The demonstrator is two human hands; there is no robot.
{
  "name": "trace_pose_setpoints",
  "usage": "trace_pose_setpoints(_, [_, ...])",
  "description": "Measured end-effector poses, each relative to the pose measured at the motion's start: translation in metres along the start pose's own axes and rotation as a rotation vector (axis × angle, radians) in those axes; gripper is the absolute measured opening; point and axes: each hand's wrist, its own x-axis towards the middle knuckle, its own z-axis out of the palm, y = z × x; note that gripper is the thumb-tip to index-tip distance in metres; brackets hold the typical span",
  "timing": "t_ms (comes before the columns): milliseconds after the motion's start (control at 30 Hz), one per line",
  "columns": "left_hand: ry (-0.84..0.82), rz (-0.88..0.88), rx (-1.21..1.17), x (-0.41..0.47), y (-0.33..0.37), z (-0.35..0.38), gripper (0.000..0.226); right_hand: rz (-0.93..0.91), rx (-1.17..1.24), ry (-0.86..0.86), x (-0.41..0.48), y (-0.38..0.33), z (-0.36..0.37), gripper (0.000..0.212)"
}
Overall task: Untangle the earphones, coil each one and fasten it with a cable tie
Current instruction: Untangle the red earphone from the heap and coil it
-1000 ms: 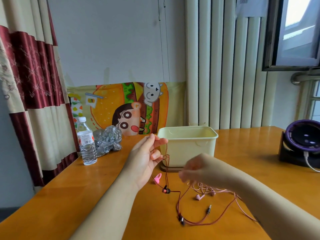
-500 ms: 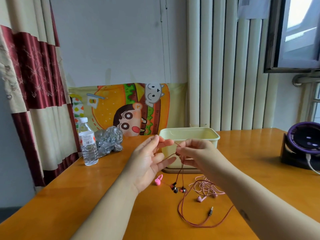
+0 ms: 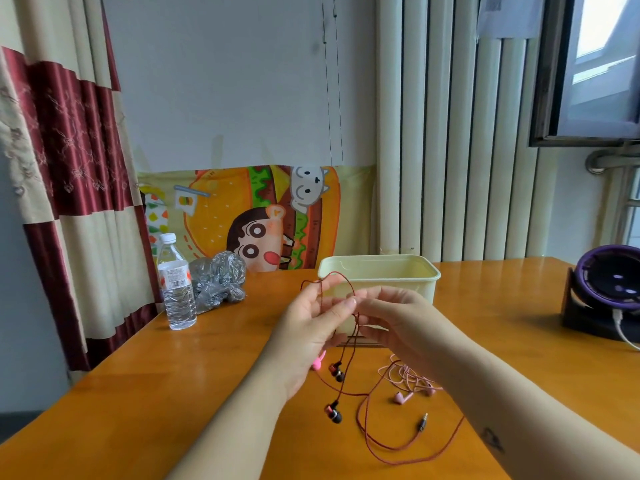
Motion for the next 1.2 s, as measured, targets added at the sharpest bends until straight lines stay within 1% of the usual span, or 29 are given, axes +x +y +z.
trace_pose_setpoints(33, [-0.002, 0.002, 0.046, 0.0, -0.001, 0.0, 0.035, -0.013, -0.005, 0.002, -0.001, 0.0, 0.0, 0.011])
trace_pose_setpoints(100, [0.029, 0.01, 0.115, 0.001, -0.001, 0.0, 0.032, -0.031, -0.02, 0.017, -0.002, 0.0, -0.001, 0.003])
trace_pose_setpoints(167, [0.063, 0.017, 0.173, 0.001, 0.0, 0.0, 0.025, -0.05, -0.065, 0.049, -0.002, -0.002, -0.004, 0.011])
trace_pose_setpoints(200, [0.079, 0.012, 0.181, 0.001, 0.0, 0.0, 0.022, -0.063, -0.112, 0.071, -0.002, -0.003, -0.006, 0.012])
trace_pose_setpoints(300, [0.149, -0.031, 0.068, 0.002, 0.0, 0.0, 0.013, -0.082, -0.247, 0.121, -0.002, -0.006, -0.01, 0.004])
trace_pose_setpoints(367, [0.152, -0.068, -0.011, 0.003, 0.0, 0.0, 0.012, -0.086, -0.269, 0.132, -0.003, -0.006, -0.012, 0.004])
trace_pose_setpoints(500, [0.082, -0.122, 0.057, 0.001, -0.001, 0.003, 0.014, -0.115, -0.323, 0.123, -0.004, -0.004, -0.012, 0.006])
trace_pose_setpoints(667, [0.166, -0.14, 0.062, 0.002, -0.005, 0.005, 0.013, -0.134, -0.389, 0.109, -0.006, -0.004, -0.012, 0.01])
trace_pose_setpoints(733, [0.164, -0.126, 0.122, 0.002, -0.005, 0.005, 0.013, -0.165, -0.53, 0.126, -0.007, -0.006, -0.012, 0.012])
trace_pose_setpoints(833, [0.156, -0.074, 0.204, 0.002, -0.004, 0.008, 0.013, -0.278, -0.869, 0.188, -0.007, -0.007, -0.011, 0.015])
trace_pose_setpoints(900, [0.148, -0.086, 0.159, 0.002, -0.003, 0.011, 0.014, -0.331, -1.048, 0.199, -0.006, -0.006, -0.011, 0.02])
trace_pose_setpoints(933, [0.133, -0.109, 0.094, 0.001, -0.003, 0.012, 0.015, -0.344, -1.097, 0.199, -0.005, -0.005, -0.011, 0.022])
trace_pose_setpoints(1033, [0.052, -0.183, -0.143, -0.002, -0.002, 0.015, 0.021, -0.344, -1.166, 0.183, -0.004, -0.004, -0.011, 0.023])
trace_pose_setpoints(1133, [-0.057, -0.228, -0.246, -0.005, 0.001, 0.014, 0.025, -0.29, -1.173, 0.206, -0.003, -0.002, -0.014, 0.017])
trace_pose_setpoints(1167, [-0.084, -0.233, -0.257, -0.005, 0.002, 0.012, 0.026, -0.245, -1.132, 0.231, -0.002, -0.001, -0.017, 0.016])
trace_pose_setpoints(1200, [-0.1, -0.237, -0.262, -0.004, 0.002, 0.011, 0.027, -0.183, -1.03, 0.254, -0.001, 0.0, -0.021, 0.018])
